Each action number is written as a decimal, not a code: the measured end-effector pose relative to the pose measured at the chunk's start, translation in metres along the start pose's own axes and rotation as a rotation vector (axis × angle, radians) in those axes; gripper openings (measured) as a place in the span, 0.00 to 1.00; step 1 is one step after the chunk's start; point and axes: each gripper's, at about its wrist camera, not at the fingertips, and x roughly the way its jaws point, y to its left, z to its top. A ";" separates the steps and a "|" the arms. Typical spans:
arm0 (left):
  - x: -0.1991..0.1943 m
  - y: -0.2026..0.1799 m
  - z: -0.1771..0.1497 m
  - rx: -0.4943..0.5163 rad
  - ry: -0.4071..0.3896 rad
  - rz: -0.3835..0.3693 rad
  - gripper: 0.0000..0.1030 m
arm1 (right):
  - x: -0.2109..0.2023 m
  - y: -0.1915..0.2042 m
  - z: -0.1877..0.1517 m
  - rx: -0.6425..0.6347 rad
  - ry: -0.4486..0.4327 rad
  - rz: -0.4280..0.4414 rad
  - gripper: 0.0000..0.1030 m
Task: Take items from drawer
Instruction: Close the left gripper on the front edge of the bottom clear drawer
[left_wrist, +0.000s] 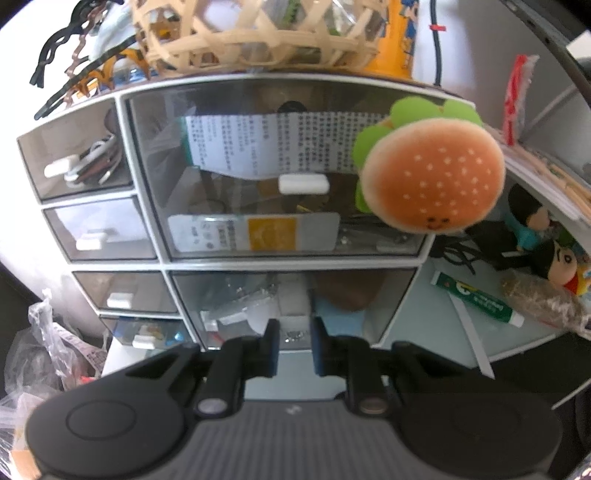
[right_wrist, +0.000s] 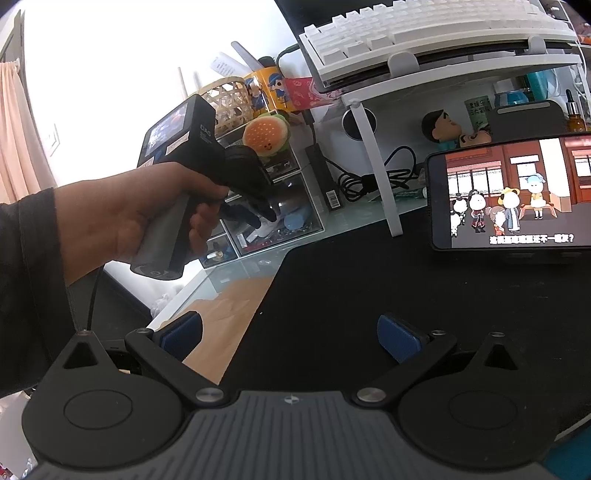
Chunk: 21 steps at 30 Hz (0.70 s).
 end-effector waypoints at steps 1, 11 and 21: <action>-0.001 0.004 0.000 0.000 0.001 -0.003 0.17 | 0.000 0.000 0.000 0.000 0.000 0.000 1.00; -0.011 0.006 0.002 0.031 -0.002 0.025 0.01 | 0.003 0.005 -0.001 -0.013 0.006 0.002 1.00; -0.007 0.005 0.002 0.003 0.003 0.004 0.26 | 0.001 0.006 -0.004 -0.024 0.006 -0.002 1.00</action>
